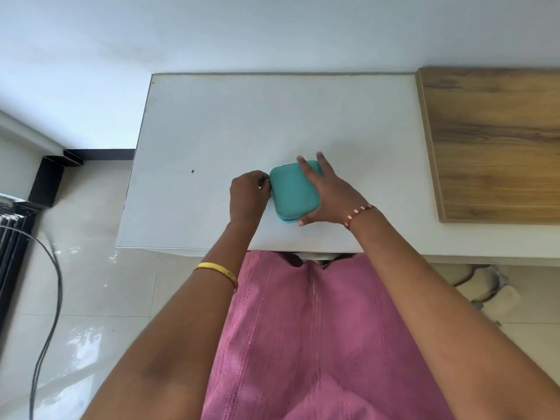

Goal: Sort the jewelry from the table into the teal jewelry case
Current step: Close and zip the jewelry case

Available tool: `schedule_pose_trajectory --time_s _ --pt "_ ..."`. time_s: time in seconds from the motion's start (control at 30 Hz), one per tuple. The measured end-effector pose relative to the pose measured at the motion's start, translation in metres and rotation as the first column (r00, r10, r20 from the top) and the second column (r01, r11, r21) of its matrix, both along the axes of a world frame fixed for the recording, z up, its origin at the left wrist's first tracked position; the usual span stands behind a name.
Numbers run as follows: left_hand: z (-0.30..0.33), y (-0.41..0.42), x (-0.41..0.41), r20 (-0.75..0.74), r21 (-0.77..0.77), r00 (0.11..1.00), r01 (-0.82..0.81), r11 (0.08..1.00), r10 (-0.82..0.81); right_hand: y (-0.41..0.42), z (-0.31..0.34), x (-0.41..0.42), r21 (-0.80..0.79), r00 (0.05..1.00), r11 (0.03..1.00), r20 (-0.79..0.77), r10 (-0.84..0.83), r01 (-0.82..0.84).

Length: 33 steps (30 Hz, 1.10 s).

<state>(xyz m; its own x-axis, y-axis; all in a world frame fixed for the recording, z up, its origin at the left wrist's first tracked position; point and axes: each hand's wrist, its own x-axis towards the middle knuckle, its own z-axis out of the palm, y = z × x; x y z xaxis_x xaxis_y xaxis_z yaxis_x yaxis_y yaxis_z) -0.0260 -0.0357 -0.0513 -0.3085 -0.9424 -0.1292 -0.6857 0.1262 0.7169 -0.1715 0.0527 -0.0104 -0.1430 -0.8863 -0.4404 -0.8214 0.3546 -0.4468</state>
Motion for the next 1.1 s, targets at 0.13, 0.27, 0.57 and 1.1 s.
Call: schedule_pose_trajectory --time_s 0.13,0.27,0.57,1.1 --pt "-0.001 -0.001 0.001 -0.005 0.012 1.0 0.016 1.0 -0.016 0.002 -0.006 0.004 -0.069 0.998 0.997 -0.045 -0.05 0.047" --pt "0.007 0.0 0.001 0.1 -0.061 0.992 0.085 0.994 -0.079 0.002 -0.006 0.008 -0.095 0.994 0.993 -0.077 -0.082 0.075" --pt "0.02 -0.005 0.0 0.478 -0.11 0.835 0.364 0.925 -0.272 0.001 -0.002 0.012 -0.091 0.988 0.993 -0.129 -0.086 0.074" --pt "0.011 -0.027 -0.003 -0.217 0.57 0.962 -0.015 0.821 0.168 0.003 -0.006 0.014 -0.115 0.987 0.988 -0.11 -0.115 0.103"
